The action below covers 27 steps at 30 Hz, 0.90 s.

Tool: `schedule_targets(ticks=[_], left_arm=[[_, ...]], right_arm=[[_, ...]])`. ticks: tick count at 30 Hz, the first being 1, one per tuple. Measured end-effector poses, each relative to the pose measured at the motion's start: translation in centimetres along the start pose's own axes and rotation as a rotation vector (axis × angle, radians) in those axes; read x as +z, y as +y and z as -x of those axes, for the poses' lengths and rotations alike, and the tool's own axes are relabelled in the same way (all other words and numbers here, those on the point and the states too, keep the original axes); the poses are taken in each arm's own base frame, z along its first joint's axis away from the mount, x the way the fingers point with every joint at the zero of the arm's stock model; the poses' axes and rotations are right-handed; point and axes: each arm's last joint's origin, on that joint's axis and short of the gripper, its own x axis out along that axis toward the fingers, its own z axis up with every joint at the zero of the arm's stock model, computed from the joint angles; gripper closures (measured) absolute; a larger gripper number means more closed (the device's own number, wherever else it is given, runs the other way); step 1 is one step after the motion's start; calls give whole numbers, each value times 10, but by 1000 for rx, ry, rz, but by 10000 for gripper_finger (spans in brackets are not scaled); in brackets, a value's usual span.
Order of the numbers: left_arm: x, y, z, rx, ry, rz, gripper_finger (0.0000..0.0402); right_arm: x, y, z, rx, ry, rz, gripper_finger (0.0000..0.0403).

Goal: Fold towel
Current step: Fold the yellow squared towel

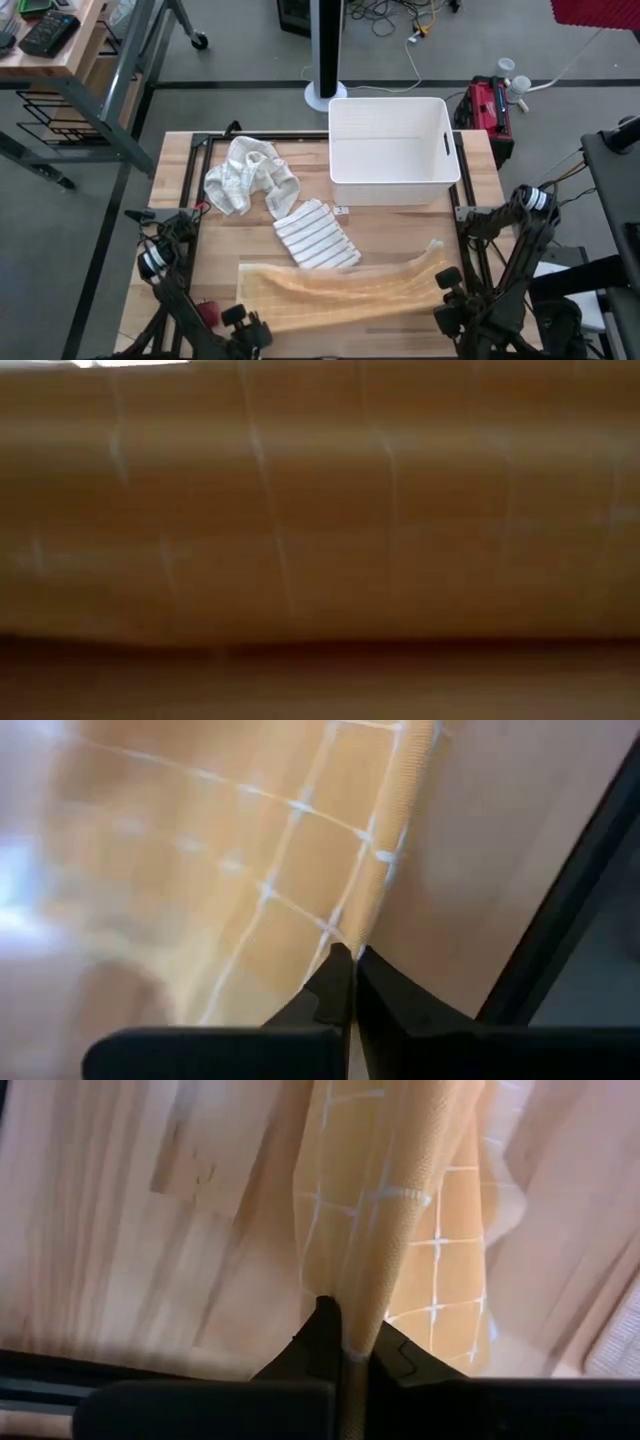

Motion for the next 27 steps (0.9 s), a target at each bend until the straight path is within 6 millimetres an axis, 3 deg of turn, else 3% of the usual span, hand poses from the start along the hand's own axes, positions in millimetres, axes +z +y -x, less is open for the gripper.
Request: schedule_targets(ticks=[7, 14, 18, 23, 27], left_arm=[[10, 10, 49, 53, -4, 49, 401], [22, 21, 99, -120, -24, 91, 401], [24, 24, 117, -188, -27, 130, 401], [32, 34, 158, -353, -27, 167, 401], [34, 44, 178, -509, -50, 205, 401]], right_arm=[[-8, -14, 30, 44, -74, -56, 401], [-27, -37, 74, 230, -162, -131, 401], [-41, -52, 94, 330, -239, -190, 401], [-56, -64, 112, 449, -323, -219, 401], [-62, -69, 118, 476, -372, -221, 401]])
